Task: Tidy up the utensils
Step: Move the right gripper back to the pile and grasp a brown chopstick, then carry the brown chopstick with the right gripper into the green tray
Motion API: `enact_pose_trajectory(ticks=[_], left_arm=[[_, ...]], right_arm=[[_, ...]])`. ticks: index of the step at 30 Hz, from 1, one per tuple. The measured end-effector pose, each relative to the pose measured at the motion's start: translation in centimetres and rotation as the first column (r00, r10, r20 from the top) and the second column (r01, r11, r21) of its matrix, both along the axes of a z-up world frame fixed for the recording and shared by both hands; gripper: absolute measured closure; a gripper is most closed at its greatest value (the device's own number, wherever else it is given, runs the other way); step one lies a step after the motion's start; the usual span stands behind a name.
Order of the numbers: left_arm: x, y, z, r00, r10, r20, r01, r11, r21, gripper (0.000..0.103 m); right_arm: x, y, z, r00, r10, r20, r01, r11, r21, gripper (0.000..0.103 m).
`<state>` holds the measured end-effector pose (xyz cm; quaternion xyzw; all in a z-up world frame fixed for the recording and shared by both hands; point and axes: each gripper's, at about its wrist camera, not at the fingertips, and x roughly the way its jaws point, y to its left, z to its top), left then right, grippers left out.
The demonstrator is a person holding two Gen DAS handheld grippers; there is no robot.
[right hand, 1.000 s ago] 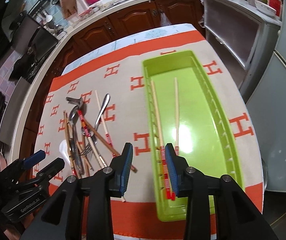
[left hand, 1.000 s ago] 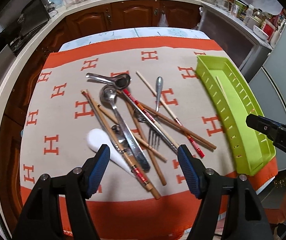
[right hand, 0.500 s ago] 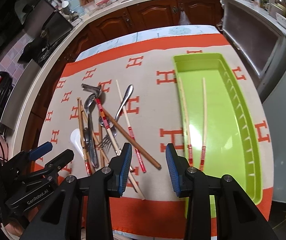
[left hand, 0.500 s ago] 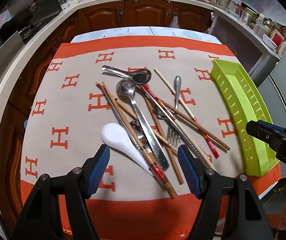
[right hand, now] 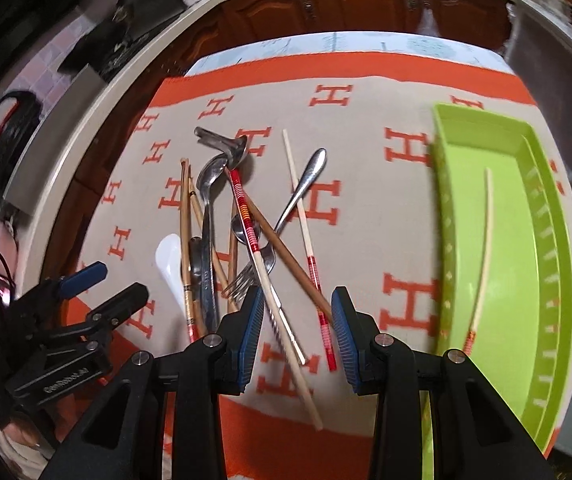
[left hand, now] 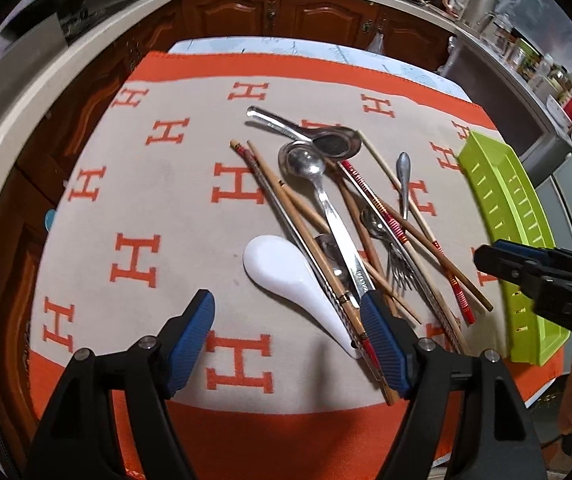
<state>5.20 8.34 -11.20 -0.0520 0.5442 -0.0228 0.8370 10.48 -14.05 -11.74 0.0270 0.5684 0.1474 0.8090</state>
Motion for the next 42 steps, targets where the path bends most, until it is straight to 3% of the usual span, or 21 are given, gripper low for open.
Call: enact_pose_trajectory(ticks=[7,10,19,23,33,42], left_arm=[[0.7,0.1,-0.9,1.000,-0.003,-0.026,0.002,0.999,-0.049,0.030],[0.9,0.0,-1.3,0.999,-0.007,-0.041,0.005,0.998,-0.064,0.029],[1.2,-0.5,-1.5,0.999,-0.016,-0.047,0.013,0.998,-0.057,0.029],[1.2,-0.7,-1.6,0.998,-0.019,-0.054,0.017,0.998,-0.054,0.029],[1.4,-1.5,-0.8,0.998,-0.034,-0.045,0.030,0.996,-0.081,0.029],[4.3,-5.3,-0.2,0.990,-0.113,-0.085,0.096,0.980,-0.175,0.030]], right_arm=[[2.2,2.4,-3.1,0.992,0.128,-0.013,-0.129,0.987,-0.096,0.068],[2.8,3.3,-4.5,0.986,0.163,-0.033,-0.166,0.978,-0.127,0.082],[3.1,6.1,-5.4,0.962,0.273,0.009,-0.265,0.943,-0.202,0.086],[3.1,6.9,-5.8,0.958,0.288,0.011,-0.279,0.936,-0.213,0.094],[1.5,1.3,-1.8,0.995,0.095,0.029,-0.095,0.995,-0.001,0.097],[-0.8,-6.9,1.2,0.989,-0.136,0.056,0.126,0.982,0.143,0.097]])
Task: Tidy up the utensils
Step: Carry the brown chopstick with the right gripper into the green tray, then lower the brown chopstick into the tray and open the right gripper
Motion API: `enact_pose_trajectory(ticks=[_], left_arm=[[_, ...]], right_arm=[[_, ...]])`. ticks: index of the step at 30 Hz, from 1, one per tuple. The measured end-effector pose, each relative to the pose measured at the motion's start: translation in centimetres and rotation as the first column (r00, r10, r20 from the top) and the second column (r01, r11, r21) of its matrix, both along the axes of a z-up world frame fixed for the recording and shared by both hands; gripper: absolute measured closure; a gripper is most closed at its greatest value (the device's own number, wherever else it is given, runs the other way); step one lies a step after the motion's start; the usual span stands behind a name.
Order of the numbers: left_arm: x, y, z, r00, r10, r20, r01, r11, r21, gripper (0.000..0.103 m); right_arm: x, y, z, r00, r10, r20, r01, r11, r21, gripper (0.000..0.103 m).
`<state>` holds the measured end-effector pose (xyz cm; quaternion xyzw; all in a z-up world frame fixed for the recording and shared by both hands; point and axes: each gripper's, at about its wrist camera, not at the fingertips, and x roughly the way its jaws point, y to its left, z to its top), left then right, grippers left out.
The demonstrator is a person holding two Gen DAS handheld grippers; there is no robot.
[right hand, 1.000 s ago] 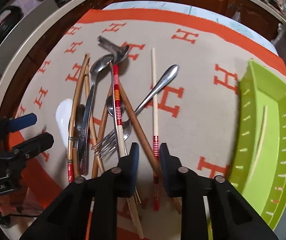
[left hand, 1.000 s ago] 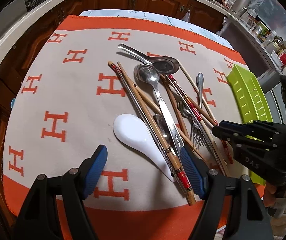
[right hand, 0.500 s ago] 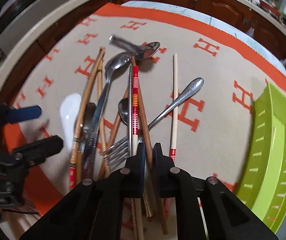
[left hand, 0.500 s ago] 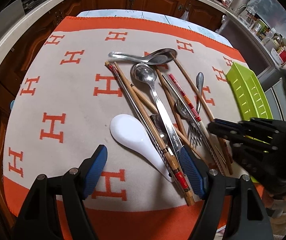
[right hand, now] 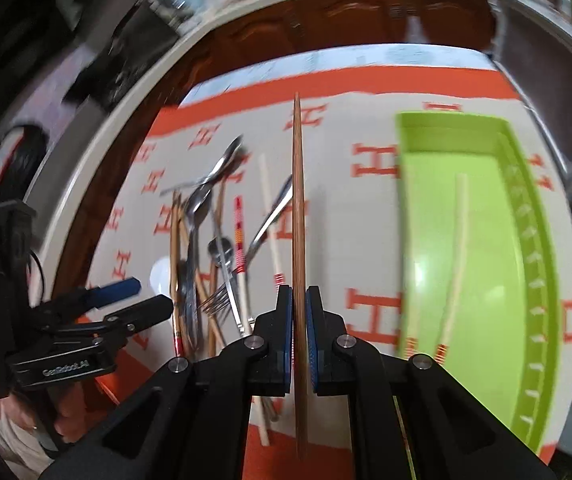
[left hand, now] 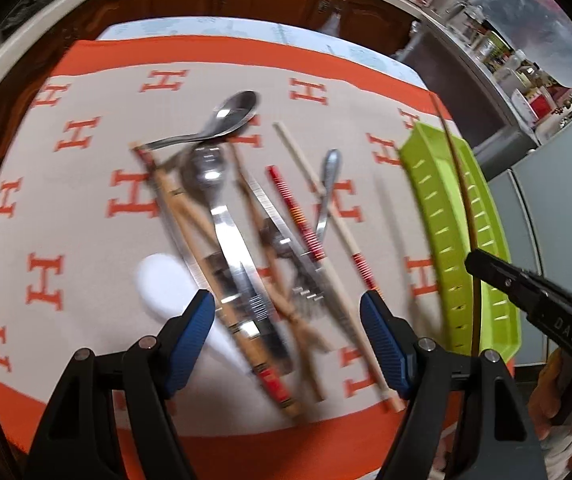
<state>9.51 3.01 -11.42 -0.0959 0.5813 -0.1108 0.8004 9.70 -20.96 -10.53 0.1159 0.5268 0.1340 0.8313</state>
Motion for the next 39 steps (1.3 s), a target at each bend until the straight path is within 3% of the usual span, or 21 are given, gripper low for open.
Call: enact_pose_trajectory(ticks=[2,7,15,21,23,25,27,32,35,39], left_arm=[[1.3,-1.1,-0.1,1.000,-0.012,-0.026,0.011,1.000,-0.026,0.032],[4.3,-4.5,-1.0,0.993,-0.037,-0.110,0.033,0.999,-0.038,0.052],[6.7,-8.1,-4.4,0.971,-0.032,-0.237,0.042,0.999,0.035,0.057],[7.5,-10.0,-5.4,0.973,-0.031,-0.228,0.057,0.992,0.109,0.059],[7.8,-11.0,-5.5,0.978,-0.035,-0.207,0.070,0.984,0.165,0.066],[7.8,-12.1,-5.4,0.984,-0.042,-0.174,0.086,0.962,0.258,0.092],[7.9,-12.8,-5.5,0.986,-0.048,-0.162,0.091,0.959,0.267,0.094],[7.8,-11.8,-5.2,0.979,-0.027,-0.201,0.043,0.996,0.076,0.100],[7.3,-11.8,-3.9,0.980,-0.040,-0.195,0.037,0.999,-0.022,0.100],[6.7,-12.3,-1.4,0.984,-0.062,-0.170,0.046,0.994,-0.097,0.100]], right_arm=[[-0.3,-1.8,0.3,0.999,-0.044,0.007,0.044,0.999,0.010,0.097],[-0.9,-6.4,0.2,0.988,-0.156,0.000,0.156,0.987,0.037,0.097],[-2.2,-11.1,-0.7,0.973,-0.231,-0.007,0.231,0.970,0.073,0.097],[-2.3,-11.8,-1.9,0.970,-0.242,-0.014,0.243,0.967,0.073,0.097],[-2.5,-11.9,-2.0,0.970,-0.243,-0.012,0.243,0.968,0.063,0.097],[-2.4,-11.4,-2.2,0.970,-0.242,-0.010,0.242,0.969,0.047,0.097],[-2.3,-11.0,-2.4,0.971,-0.240,-0.006,0.240,0.970,0.030,0.097],[-2.2,-10.6,-2.8,0.970,-0.243,-0.015,0.243,0.970,0.026,0.097],[-2.2,-10.6,-2.9,0.969,-0.245,-0.015,0.246,0.969,0.023,0.097],[-2.2,-10.8,-2.8,0.967,-0.255,-0.017,0.256,0.967,0.013,0.097]])
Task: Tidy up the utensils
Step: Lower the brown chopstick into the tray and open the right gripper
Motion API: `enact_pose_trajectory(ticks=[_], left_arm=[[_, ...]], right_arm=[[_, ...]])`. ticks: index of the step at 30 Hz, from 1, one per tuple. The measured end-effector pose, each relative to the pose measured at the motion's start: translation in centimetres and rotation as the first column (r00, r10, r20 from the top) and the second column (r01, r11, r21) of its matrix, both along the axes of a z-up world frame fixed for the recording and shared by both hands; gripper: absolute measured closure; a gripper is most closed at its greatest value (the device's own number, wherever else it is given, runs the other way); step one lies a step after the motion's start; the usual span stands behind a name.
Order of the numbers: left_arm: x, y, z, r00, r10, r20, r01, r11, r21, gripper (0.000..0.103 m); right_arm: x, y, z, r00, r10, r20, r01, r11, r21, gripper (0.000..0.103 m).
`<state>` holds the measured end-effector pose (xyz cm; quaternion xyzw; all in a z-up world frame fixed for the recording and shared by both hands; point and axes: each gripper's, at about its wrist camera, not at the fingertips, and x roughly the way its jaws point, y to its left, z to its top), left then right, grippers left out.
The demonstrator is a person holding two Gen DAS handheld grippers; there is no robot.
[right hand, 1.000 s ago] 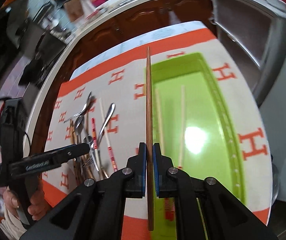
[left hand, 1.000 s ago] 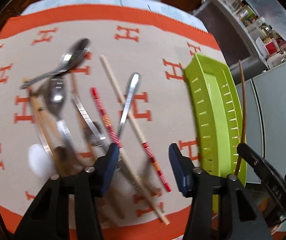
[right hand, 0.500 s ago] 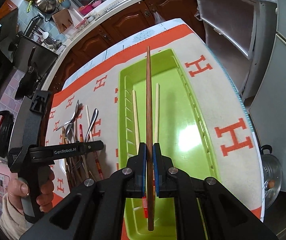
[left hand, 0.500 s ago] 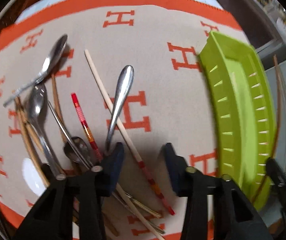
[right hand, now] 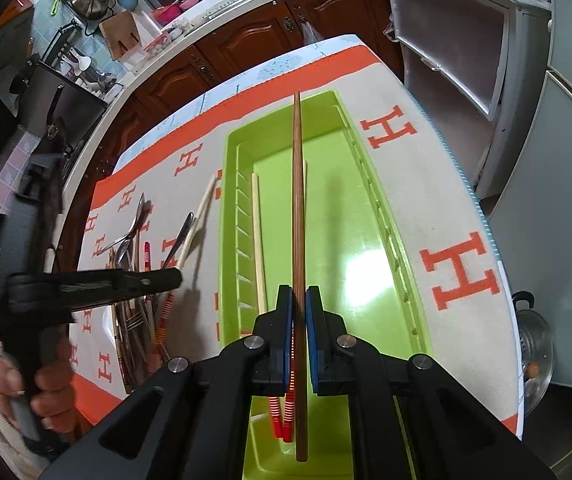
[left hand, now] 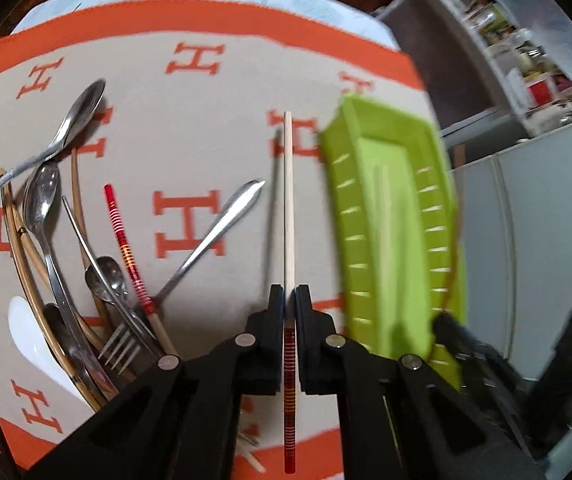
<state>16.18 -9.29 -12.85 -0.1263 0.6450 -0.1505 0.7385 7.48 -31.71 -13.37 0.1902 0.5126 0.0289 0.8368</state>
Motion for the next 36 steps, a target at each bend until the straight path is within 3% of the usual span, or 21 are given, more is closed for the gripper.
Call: enact_pose_trajectory(ticks=[8,13,15,20,28,32,35,36], left_arm=[[-1.0,-1.8,5.5,0.996,-0.044,0.076,0.051,0.995,-0.089,0.100],[-1.3,-3.6,5.8,0.994,-0.066,0.084,0.074,0.993,-0.097,0.100],[-1.2,-4.3,5.6,0.995,-0.066,0.079,0.074,0.993,-0.091,0.100],[-1.4,-5.6,4.9,0.995,-0.069,0.067,0.074,0.994,-0.075,0.100],[-2.9,-7.4,5.9,0.989,-0.097,0.114,0.103,0.994,-0.043,0.100],[-3.7,-8.3,6.6,0.982,-0.120,0.146,0.124,0.992,-0.018,0.100],[-3.9,-8.7,6.2,0.983,-0.129,0.134,0.132,0.991,-0.010,0.091],[-4.1,-8.7,6.2,0.982,-0.130,0.139,0.132,0.991,-0.004,0.082]], right_arm=[[0.1,0.0,0.4,1.000,-0.009,-0.025,0.006,0.994,-0.108,0.097],[0.5,-0.5,0.6,0.999,-0.021,-0.038,0.015,0.989,-0.146,0.093],[0.6,-0.9,1.0,0.999,-0.038,-0.021,0.033,0.985,-0.170,0.084],[0.4,-2.1,2.7,0.995,-0.094,0.024,0.097,0.974,-0.203,0.083],[-1.7,-4.0,7.0,0.980,-0.163,0.113,0.181,0.969,-0.167,0.078],[-3.1,-4.5,9.3,0.967,-0.185,0.174,0.213,0.965,-0.156,0.069],[-3.9,-4.5,10.2,0.962,-0.193,0.192,0.225,0.961,-0.160,0.065],[-4.0,-4.6,10.2,0.962,-0.196,0.189,0.228,0.960,-0.163,0.065]])
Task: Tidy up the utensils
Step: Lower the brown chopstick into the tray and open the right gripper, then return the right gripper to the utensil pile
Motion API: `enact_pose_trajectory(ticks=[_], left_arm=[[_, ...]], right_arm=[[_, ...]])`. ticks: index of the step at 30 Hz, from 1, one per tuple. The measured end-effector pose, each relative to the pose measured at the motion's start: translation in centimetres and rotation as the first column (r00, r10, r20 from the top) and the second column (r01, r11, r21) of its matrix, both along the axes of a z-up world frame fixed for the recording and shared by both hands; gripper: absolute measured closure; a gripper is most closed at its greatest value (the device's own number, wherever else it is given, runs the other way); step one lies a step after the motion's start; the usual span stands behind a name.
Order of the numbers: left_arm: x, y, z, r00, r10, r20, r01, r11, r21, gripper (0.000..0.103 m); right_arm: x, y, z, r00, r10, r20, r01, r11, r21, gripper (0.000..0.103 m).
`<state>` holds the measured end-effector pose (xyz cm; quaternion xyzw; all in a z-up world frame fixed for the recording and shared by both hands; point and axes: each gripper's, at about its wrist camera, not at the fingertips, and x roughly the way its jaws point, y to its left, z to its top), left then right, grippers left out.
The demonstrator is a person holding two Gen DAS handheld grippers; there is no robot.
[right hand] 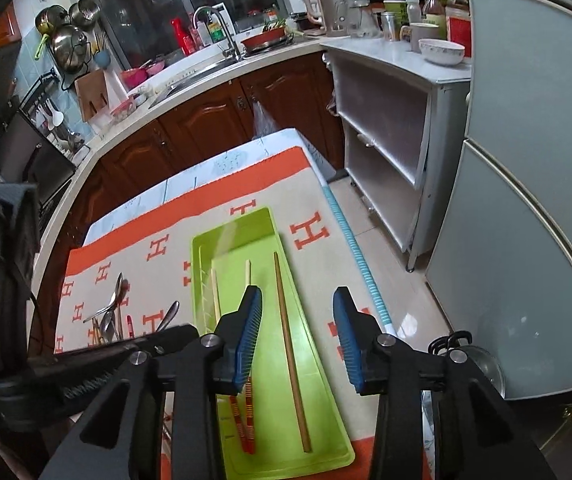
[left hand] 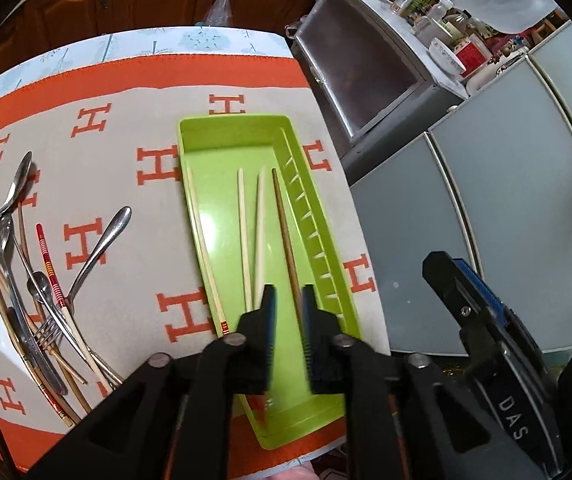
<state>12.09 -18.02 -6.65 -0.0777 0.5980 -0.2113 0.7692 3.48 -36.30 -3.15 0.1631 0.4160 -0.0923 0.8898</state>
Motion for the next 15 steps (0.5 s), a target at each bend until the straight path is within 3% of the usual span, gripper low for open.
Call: enact_pose_trajectory(ticks=[4,12,15], left_arm=[[-1.0,0.2,0.7,0.997,-0.002,0.078,-0.001,0.999,0.038,0.049],[-2.3,1.9,1.9,0.986,-0.006,0.164,-0.005,0.998,0.069,0.034],[-3.0,2.7,2.2,0.978,-0.010,0.210,-0.010,0.996,0.094,0.034]], right_arm=[[-0.4,-0.4,-0.5,1.000,-0.019,-0.023,0.019,1.000,0.017,0.065],[-0.4,-0.1,-1.3,0.999,-0.025,-0.037,0.025,0.999,0.022,0.065],[-0.4,0.6,-1.4,0.999,-0.019,-0.038,0.019,1.000,0.014,0.065]])
